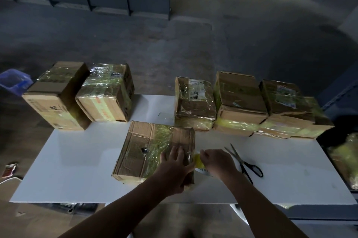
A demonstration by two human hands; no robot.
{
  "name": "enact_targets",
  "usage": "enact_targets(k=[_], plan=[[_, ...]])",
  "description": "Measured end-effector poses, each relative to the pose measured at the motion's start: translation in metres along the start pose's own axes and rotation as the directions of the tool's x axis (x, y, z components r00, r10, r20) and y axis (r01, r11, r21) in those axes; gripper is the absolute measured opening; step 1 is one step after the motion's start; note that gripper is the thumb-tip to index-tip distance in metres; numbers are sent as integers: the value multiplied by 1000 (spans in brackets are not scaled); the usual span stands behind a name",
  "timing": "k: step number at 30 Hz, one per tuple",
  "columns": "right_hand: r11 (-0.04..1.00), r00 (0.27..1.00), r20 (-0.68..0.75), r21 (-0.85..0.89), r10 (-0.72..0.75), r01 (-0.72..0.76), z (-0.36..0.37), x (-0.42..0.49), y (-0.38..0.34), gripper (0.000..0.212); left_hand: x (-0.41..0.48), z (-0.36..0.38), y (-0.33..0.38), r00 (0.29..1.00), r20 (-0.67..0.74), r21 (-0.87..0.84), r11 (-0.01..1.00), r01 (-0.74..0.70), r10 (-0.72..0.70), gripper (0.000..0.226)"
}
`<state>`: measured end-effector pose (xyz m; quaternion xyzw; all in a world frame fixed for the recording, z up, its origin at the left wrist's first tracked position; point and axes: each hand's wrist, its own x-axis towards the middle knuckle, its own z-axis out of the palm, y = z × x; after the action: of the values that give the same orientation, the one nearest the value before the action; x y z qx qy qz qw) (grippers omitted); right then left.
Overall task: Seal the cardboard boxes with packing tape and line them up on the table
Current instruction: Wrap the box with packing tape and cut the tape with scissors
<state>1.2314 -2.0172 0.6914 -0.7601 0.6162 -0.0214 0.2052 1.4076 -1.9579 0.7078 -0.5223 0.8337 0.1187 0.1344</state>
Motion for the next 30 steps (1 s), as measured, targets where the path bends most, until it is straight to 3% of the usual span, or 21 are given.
enact_targets(k=[5,7,8,9,11,15,19,21,23,26,30], plan=[[996,997,79,84,15,-22,6,-17,4,30,-4,4,-13,999,1,6,999,-42,42,84],[974,965,247,182,87,-134,8,-15,4,45,-6,2,-23,998,16,20,998,-60,59,82],[973,977,202,198,74,-115,12,-12,5,46,-7,0,-28,997,23,18,998,-67,67,81],[970,967,247,210,66,-120,13,-15,1,36,-8,-1,-31,997,28,11,997,-70,70,81],[980,996,67,196,-55,41,13,-16,-8,23,-10,-4,-34,997,49,6,998,-62,62,80],[950,981,180,313,-70,10,17,-14,-5,32,-12,-10,-22,997,81,10,1000,-8,7,78],[924,947,296,382,-124,2,15,-12,-6,33,-16,-3,-19,998,-39,3,999,50,-50,55],[910,936,325,415,-135,-13,13,-12,-10,35,-21,3,-26,994,-96,41,998,49,-45,57],[892,938,322,452,-129,-32,14,-10,-11,35,-26,14,-35,987,-161,26,999,26,-22,62],[876,944,305,482,-128,-37,14,-8,-11,32,-32,21,-43,969,-246,8,1000,-19,20,47],[887,958,266,461,-106,-29,13,-5,-6,34,-27,10,-33,965,-250,-81,995,59,-78,39]])
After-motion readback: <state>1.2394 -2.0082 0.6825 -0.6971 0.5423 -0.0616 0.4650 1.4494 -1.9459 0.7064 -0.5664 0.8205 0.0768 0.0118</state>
